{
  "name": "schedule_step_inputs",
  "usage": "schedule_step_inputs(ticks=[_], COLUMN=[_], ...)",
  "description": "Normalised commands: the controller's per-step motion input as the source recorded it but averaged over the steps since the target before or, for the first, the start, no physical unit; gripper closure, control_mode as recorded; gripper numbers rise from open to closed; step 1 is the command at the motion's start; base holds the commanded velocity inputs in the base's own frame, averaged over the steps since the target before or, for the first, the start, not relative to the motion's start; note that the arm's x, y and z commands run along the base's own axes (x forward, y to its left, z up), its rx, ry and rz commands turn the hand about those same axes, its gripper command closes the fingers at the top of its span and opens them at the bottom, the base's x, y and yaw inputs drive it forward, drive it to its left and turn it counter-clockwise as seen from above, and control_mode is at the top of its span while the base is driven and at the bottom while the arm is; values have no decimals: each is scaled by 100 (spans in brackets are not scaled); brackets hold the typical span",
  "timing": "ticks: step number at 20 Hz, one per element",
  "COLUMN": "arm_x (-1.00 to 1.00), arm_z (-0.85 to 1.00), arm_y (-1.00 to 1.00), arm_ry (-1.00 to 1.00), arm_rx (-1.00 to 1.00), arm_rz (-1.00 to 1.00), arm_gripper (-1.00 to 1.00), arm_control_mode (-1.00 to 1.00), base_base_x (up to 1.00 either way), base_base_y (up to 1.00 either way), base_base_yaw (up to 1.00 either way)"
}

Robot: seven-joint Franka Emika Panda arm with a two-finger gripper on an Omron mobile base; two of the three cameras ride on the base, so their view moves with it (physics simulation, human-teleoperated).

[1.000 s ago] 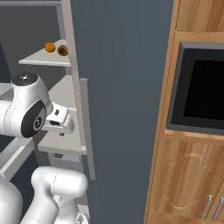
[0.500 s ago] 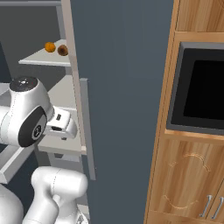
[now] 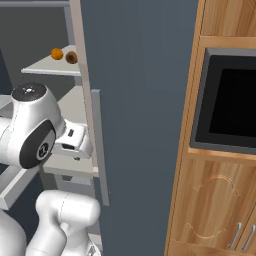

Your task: Take the orange, potato, and peach from the freezer and place them in the bowl on the counter.

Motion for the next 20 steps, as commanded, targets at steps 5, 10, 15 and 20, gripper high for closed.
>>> schedule_step_inputs(ticks=[5,10,15,20], arm_x=[0,0,0,0], arm_z=[0,0,0,0], arm_y=[0,0,0,0], arm_ry=[0,0,0,0], arm_rx=[0,0,0,0], arm_rz=[0,0,0,0], arm_gripper=[-100,-100,-100,-100], arm_control_mode=[100,100,100,100], base_base_x=[4,37,48,39], base_base_y=[6,18,18,19], base_base_yaw=[-1,-3,-3,-2])
